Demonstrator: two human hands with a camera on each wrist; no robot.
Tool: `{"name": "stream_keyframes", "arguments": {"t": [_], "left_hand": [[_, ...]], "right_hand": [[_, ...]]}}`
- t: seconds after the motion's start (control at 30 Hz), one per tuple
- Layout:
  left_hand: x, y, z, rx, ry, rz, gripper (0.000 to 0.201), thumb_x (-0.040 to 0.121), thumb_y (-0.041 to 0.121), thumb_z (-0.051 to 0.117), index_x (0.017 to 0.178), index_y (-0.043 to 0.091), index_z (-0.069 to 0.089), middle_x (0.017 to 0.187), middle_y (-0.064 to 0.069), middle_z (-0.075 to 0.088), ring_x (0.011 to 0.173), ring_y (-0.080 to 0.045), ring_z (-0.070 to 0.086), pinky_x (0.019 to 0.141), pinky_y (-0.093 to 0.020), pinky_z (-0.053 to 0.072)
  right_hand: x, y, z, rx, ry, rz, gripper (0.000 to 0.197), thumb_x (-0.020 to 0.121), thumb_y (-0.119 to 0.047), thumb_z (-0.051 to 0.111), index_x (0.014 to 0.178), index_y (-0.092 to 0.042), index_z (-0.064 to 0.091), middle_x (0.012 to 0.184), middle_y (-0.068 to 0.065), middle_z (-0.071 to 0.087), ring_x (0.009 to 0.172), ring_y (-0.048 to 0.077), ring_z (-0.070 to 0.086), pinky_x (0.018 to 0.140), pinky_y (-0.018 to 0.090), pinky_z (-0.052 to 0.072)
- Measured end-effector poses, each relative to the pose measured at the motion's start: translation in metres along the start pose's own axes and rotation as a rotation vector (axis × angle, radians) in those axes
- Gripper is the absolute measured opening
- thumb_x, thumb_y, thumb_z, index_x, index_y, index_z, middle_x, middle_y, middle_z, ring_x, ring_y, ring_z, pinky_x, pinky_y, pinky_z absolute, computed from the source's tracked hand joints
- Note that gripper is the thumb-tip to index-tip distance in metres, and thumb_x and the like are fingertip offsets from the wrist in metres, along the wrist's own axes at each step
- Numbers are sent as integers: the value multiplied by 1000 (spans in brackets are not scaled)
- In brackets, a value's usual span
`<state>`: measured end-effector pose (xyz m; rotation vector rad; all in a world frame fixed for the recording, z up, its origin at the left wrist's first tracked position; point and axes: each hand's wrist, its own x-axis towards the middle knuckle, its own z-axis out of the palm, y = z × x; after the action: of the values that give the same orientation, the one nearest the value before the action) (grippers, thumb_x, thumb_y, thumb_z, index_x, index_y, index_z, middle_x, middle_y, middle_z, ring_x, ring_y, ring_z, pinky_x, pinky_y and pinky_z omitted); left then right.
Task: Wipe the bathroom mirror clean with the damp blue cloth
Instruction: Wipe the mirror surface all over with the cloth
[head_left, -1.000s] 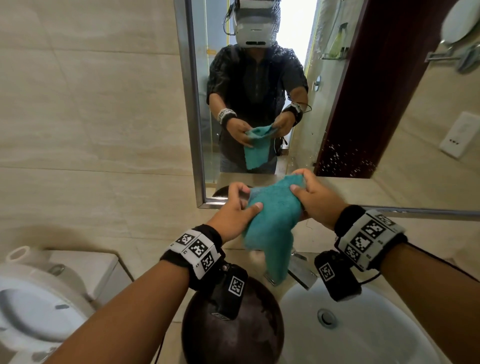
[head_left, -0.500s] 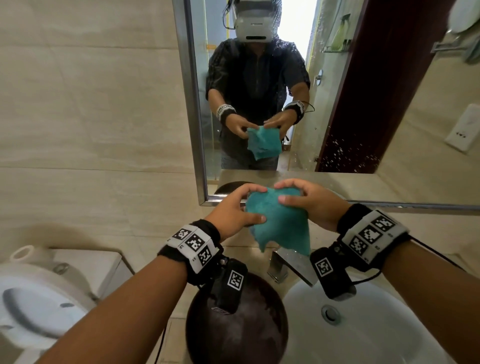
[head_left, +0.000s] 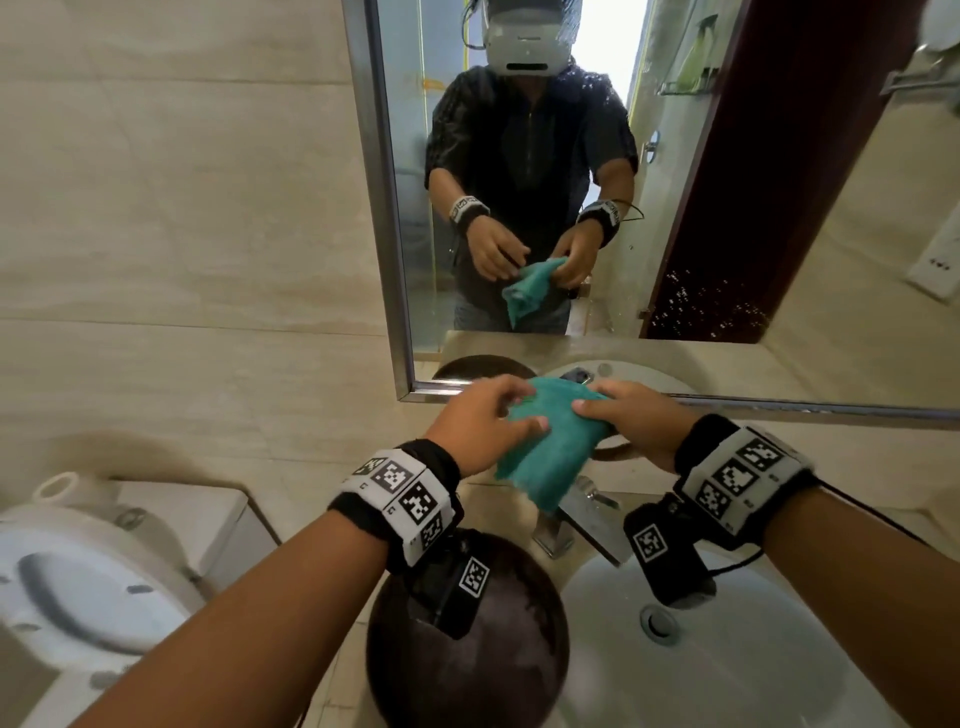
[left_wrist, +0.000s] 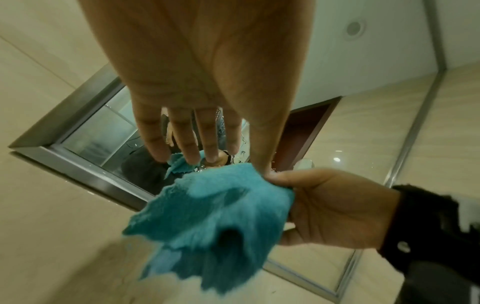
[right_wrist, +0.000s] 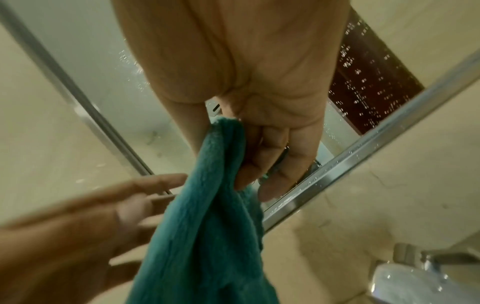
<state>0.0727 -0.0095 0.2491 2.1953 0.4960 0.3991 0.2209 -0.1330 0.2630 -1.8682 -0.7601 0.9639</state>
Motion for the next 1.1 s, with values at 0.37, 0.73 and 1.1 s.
{"name": "stream_keyframes", "arguments": {"t": [0.37, 0.73, 1.1], "left_hand": [[0, -5, 18, -147, -187, 54, 89, 75, 11, 76, 143, 33, 23, 130, 2, 47, 88, -11, 61, 59, -19, 53], [31, -39, -5, 81, -94, 107, 27, 83, 29, 67, 109, 28, 58, 97, 6, 63, 84, -7, 61, 71, -26, 53], [76, -59, -4, 203, 75, 272, 44, 84, 37, 63, 126, 28, 54, 115, 9, 59, 99, -4, 52, 86, -22, 48]], "right_hand": [[10, 8, -7, 483, -242, -94, 24, 92, -8, 48, 115, -12, 49, 121, 19, 53, 109, 34, 56, 81, 43, 55], [23, -4, -4, -381, -203, -367, 35, 85, -37, 65, 114, -17, 63, 97, -5, 64, 91, -5, 60, 78, 15, 50], [64, 18, -4, -185, 372, -478, 26, 76, -12, 72, 83, -29, 54, 81, 2, 62, 76, 22, 61, 68, 40, 54]]}}
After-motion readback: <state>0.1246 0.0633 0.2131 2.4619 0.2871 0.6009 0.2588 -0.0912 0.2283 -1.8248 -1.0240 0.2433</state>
